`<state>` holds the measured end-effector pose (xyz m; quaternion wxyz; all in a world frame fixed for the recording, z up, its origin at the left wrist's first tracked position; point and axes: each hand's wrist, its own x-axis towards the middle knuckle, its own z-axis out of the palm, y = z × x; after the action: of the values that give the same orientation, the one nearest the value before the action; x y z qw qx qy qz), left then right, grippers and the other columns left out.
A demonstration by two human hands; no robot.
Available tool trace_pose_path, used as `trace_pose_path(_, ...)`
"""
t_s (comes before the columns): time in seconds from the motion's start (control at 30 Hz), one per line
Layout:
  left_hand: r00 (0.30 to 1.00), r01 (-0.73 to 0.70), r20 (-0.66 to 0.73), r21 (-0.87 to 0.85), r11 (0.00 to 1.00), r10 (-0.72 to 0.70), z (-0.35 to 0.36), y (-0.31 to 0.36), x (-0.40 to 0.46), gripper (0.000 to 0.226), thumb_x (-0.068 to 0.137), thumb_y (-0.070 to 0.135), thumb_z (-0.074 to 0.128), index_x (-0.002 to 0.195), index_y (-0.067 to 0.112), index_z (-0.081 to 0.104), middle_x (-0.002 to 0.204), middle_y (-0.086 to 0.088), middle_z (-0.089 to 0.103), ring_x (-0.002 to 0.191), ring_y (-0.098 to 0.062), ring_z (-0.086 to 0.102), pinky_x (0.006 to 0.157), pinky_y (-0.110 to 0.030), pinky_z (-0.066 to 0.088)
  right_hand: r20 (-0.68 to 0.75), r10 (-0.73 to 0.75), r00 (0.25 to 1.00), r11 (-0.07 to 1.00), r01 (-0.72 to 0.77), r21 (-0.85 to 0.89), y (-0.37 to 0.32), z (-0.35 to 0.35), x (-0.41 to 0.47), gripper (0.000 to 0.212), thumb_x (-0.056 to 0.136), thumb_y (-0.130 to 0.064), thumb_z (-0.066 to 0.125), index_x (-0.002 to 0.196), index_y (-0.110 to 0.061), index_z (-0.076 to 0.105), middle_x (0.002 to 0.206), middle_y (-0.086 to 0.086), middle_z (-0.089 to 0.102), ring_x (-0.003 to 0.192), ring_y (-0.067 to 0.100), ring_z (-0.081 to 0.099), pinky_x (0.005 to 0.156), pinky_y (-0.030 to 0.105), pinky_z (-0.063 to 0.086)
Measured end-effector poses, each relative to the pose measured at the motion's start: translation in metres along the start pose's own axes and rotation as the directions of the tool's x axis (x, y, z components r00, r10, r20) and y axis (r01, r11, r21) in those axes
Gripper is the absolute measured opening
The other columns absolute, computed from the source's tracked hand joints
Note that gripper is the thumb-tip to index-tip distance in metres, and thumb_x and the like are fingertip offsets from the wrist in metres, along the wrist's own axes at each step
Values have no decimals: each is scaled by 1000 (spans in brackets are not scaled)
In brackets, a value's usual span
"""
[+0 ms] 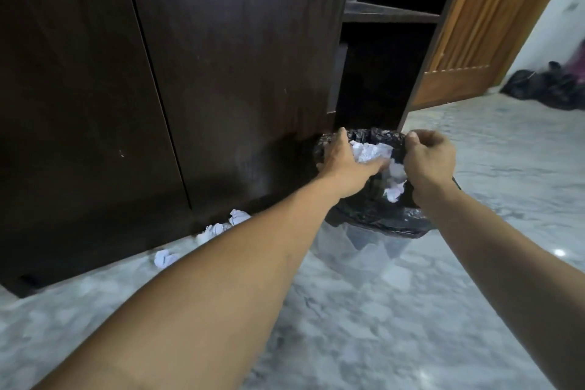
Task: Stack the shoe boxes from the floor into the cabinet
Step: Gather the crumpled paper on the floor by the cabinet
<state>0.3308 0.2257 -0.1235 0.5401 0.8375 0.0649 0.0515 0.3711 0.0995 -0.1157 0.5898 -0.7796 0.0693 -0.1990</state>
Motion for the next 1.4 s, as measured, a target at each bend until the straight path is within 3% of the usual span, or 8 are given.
trace_pose_path(0.1, 1000, 19, 9, 9, 1000, -19, 2, -4, 5, 101, 82, 50, 69, 154, 28, 2, 164, 0, 2, 149, -25, 7, 119, -47, 16, -30, 17, 999, 1000, -17, -2, 3, -2, 7, 23, 96, -25, 51, 109, -13, 65, 97, 5, 64, 96, 25, 63, 87, 35, 51)
trace_pose_path(0.23, 995, -44, -91, -34, 998, 41, -4, -17, 6, 86, 85, 47, 67, 153, 26, 18, 160, -2, 22, 144, -22, 25, 111, -33, 25, 2, -29, 1000, 1000, 29, 5, 1, -1, -1, 22, 96, -28, 50, 107, -13, 62, 102, 6, 65, 92, 19, 58, 80, 28, 42)
trace_pose_path(0.43, 955, 47, -295, 27, 999, -37, -53, -70, -4, 68, 85, 47, 66, 142, 18, 44, 144, -4, 49, 130, -21, 47, 102, -30, 37, 140, -310, 940, 948, 316, -22, -16, 21, -43, 19, 96, -29, 55, 107, -15, 60, 107, 3, 63, 90, 8, 57, 72, 5, 42)
trace_pose_path(0.63, 891, 327, -376, 142, 934, -255, -110, -184, -63, 76, 80, 41, 72, 142, 8, 43, 144, -13, 49, 131, -26, 47, 104, -28, 36, 391, -512, 764, 845, 531, 69, 0, 61, -102, 17, 92, -23, 60, 105, -11, 60, 105, 6, 60, 93, 17, 61, 83, 39, 53)
trace_pose_path(0.77, 878, 380, -417, 314, 870, -233, -126, -238, -103, 114, 60, 58, 79, 149, 10, 25, 154, -13, 31, 141, -28, 29, 114, -43, 27, 642, -406, 650, 814, 577, -70, 40, 89, -129, 26, 92, -28, 61, 113, -13, 59, 112, 1, 54, 96, 19, 61, 84, 39, 52)
trace_pose_path(0.93, 884, 423, -419, 534, 732, -206, -113, -279, -118, 151, 35, 90, 61, 152, 19, -1, 161, -5, -6, 147, -27, -2, 117, -51, 5, 832, -122, 541, 737, 611, -289, 94, 115, -152, 45, 94, -39, 56, 131, -16, 45, 133, 5, 46, 115, 26, 53, 93, 35, 44)
trace_pose_path(1.17, 850, 484, -448, 460, 745, -275, -101, -304, -105, 165, 12, 101, 45, 146, 30, -22, 156, 4, -23, 146, -27, -19, 115, -58, 0, 847, 3, 532, 672, 626, -395, 143, 144, -168, 65, 89, -43, 57, 143, -17, 31, 151, 6, 26, 137, 26, 30, 109, 39, 32)
trace_pose_path(1.4, 867, 413, -465, 467, 782, -181, -103, -325, -93, 150, 34, 87, 61, 151, 18, -1, 159, -10, -4, 147, -32, -5, 117, -49, 4, 828, -75, 556, 620, 676, -398, 172, 161, -170, 67, 91, -48, 53, 144, -13, 31, 157, 11, 17, 142, 27, 22, 114, 40, 23)
